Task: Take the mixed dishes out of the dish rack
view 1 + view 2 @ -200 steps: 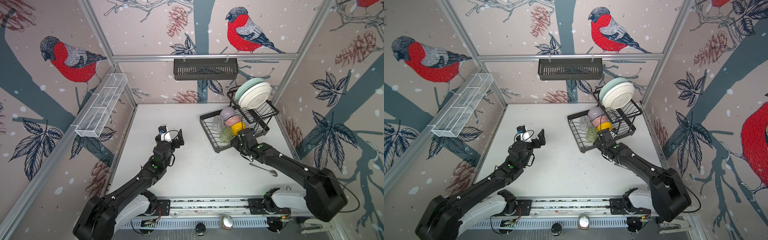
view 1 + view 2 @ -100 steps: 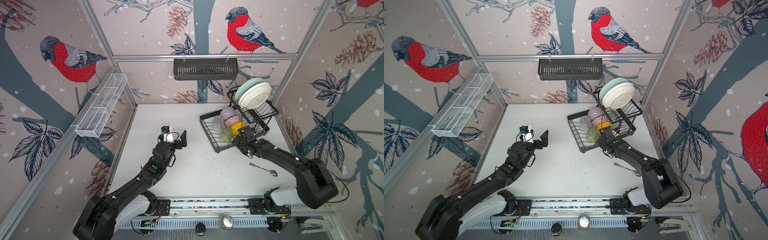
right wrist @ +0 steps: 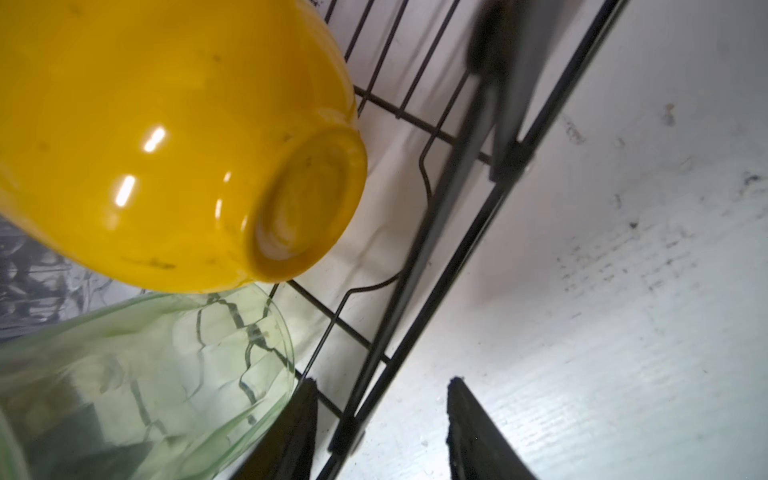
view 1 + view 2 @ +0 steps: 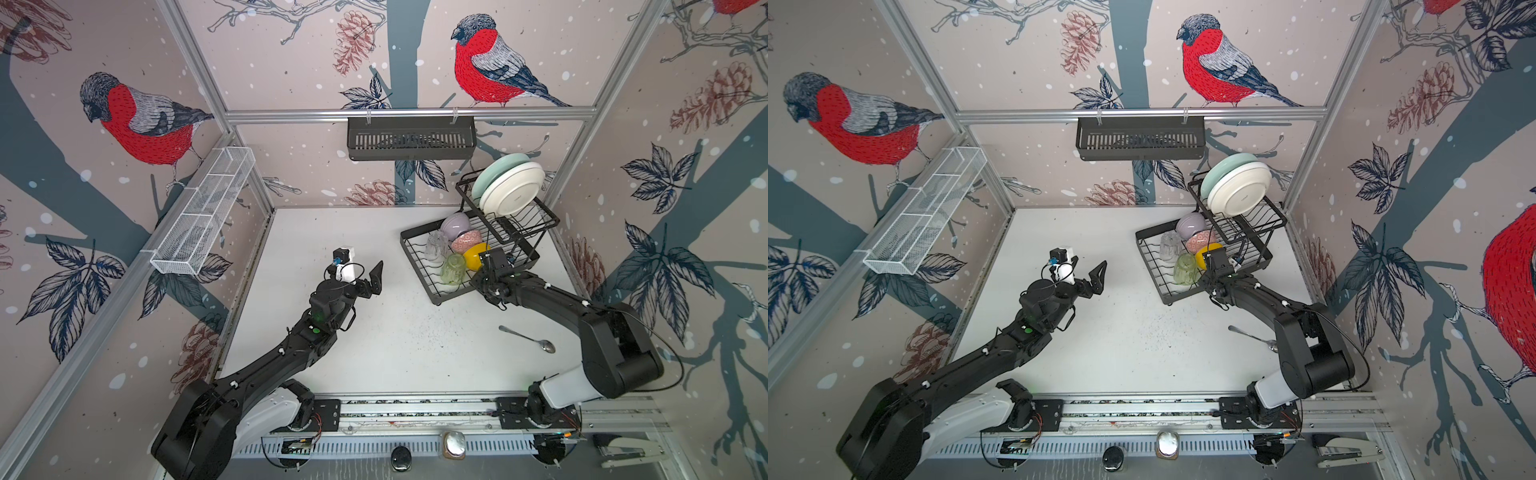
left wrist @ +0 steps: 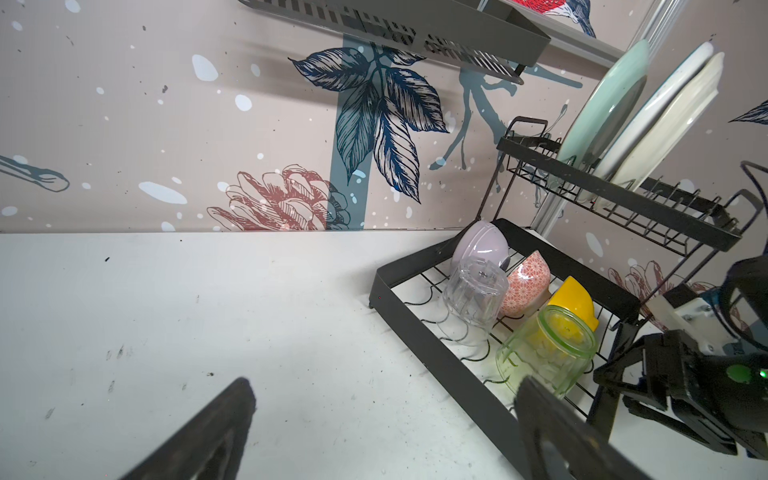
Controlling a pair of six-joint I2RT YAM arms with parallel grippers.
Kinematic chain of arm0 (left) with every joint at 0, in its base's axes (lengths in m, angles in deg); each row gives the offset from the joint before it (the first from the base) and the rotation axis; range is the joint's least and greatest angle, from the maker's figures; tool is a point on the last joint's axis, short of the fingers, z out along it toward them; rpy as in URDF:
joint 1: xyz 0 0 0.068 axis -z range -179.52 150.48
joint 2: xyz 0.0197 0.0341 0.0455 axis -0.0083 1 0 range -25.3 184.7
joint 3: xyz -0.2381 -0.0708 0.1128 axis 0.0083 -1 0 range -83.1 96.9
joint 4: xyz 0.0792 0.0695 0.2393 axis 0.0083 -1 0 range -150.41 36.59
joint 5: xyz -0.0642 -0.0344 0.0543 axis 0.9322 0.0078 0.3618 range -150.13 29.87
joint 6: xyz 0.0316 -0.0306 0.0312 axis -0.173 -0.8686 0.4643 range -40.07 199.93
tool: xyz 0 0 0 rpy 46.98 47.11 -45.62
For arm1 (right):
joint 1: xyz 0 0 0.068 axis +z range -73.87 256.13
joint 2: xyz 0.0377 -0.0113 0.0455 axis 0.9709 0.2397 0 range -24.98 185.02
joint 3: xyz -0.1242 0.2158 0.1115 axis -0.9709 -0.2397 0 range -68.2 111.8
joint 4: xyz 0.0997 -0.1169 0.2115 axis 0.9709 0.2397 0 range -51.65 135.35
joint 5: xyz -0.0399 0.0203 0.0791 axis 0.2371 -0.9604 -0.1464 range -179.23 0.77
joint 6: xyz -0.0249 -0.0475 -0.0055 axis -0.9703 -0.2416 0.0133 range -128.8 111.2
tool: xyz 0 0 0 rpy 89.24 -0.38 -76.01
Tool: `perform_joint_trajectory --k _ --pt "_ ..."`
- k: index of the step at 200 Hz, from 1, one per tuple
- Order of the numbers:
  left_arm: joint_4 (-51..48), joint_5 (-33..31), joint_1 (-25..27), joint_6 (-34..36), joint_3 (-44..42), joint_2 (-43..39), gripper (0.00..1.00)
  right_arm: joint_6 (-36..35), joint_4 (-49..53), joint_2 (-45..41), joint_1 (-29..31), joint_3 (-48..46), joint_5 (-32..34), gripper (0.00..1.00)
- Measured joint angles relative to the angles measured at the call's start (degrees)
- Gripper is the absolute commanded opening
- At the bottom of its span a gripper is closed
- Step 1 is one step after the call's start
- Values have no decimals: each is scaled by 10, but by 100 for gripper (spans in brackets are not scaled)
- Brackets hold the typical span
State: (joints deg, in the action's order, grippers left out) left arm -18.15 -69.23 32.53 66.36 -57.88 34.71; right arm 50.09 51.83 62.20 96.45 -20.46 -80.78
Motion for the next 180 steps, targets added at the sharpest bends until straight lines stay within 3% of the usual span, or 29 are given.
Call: perform_joint_trajectory --k 62,113,180 --pt "-15 -2 4 0 9 -1 98 1 -33 26 0 2 0 31" --pt "-25 -15 4 -2 14 2 98 76 -39 23 10 -13 52 8" --pt "-30 -17 5 -6 17 0 98 54 -65 35 41 -14 106 3"
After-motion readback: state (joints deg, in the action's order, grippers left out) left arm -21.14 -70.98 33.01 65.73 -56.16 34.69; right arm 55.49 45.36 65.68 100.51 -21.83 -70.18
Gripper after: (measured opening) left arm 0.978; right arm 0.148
